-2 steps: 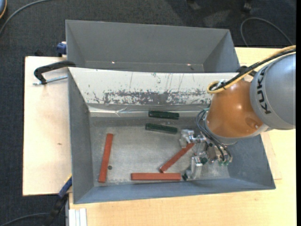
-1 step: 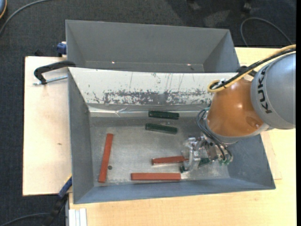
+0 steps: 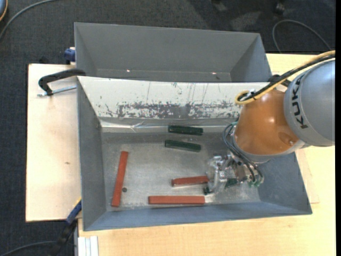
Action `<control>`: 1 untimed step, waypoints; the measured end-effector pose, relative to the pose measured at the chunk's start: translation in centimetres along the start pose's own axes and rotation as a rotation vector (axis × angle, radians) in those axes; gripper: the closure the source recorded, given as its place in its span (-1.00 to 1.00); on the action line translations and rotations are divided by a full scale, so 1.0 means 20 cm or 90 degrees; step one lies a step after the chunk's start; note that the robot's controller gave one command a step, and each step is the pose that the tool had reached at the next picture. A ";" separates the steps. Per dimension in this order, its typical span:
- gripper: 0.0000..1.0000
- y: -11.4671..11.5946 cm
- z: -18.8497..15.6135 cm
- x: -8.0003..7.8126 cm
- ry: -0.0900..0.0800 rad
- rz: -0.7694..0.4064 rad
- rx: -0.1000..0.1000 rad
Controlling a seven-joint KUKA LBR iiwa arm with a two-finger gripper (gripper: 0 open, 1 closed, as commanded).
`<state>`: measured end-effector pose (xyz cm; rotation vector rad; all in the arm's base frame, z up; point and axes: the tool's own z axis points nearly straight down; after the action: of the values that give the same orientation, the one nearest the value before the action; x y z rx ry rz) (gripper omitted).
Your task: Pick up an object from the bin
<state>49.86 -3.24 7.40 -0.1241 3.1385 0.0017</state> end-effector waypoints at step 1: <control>-1.00 0.00 0.01 0.00 -0.002 0.000 0.000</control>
Offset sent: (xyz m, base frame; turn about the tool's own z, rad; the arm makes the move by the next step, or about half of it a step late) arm 0.0000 0.0000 0.0000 0.0000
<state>49.83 -3.22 7.12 -0.1231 3.1360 0.0021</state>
